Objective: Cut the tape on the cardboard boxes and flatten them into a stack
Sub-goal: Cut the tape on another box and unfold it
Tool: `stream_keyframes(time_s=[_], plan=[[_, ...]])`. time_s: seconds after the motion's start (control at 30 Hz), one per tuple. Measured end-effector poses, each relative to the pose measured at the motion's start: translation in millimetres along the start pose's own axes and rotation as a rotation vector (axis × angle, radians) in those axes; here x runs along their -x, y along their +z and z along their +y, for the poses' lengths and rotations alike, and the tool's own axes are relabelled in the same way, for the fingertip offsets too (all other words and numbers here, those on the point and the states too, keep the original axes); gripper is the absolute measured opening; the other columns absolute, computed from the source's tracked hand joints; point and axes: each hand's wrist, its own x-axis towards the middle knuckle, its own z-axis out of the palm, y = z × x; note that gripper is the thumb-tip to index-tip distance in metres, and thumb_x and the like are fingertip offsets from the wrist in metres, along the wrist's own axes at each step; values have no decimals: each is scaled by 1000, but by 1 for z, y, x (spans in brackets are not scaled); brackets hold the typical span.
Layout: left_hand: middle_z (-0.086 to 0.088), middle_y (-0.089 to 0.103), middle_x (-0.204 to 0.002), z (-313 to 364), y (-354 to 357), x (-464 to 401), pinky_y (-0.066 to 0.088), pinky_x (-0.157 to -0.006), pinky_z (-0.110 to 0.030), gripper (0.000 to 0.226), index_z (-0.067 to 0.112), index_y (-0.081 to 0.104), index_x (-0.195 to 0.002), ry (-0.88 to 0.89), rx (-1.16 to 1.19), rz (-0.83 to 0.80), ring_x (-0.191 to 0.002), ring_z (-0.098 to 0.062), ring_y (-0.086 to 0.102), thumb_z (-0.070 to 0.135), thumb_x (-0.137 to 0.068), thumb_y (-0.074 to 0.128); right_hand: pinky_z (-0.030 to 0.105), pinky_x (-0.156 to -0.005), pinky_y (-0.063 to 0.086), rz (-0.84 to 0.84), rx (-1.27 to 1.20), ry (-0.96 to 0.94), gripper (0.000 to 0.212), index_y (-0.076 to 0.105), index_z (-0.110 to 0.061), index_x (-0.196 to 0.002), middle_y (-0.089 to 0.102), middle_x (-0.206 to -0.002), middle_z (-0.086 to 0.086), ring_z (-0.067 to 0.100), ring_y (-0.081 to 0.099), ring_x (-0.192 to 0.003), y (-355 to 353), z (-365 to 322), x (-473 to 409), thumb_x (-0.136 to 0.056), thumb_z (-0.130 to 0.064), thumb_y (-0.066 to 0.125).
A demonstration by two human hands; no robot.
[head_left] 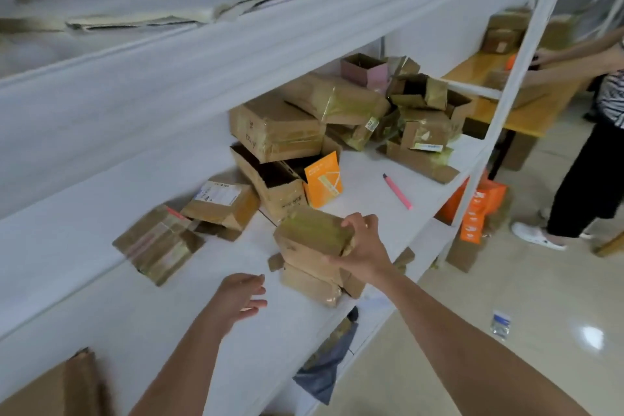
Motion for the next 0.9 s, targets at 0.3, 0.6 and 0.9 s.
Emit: stream_keyframes(time_s=[0.3, 0.6, 0.9], plan=[[-16, 57, -117, 75, 150, -22, 58, -85, -48, 62, 25, 33, -146, -17, 147, -79, -93, -38, 71, 40, -94, 63, 6, -71, 43, -62, -102, -78, 73, 41, -27, -118, 29, -114, -7, -7, 46, -97, -83, 89, -25, -64, -29, 90], [-19, 55, -126, 94, 239, -48, 57, -77, -41, 41, 13, 44, -128, -45, 345, 82, -93, -34, 67, 27, -95, 64, 13, -73, 45, -122, -100, -153, 75, 41, -30, -116, 30, -119, -14, -14, 44, -100, -123, 137, -69, -59, -30, 90], [-16, 62, -111, 123, 239, -95, 56, -73, -38, 33, 16, 48, -120, -7, 330, 215, -83, -30, 67, 29, -94, 65, 30, -86, 52, -156, -123, -186, 77, 42, -39, -112, 12, -157, -4, -32, 14, -124, -116, 137, -139, -46, -51, 82]])
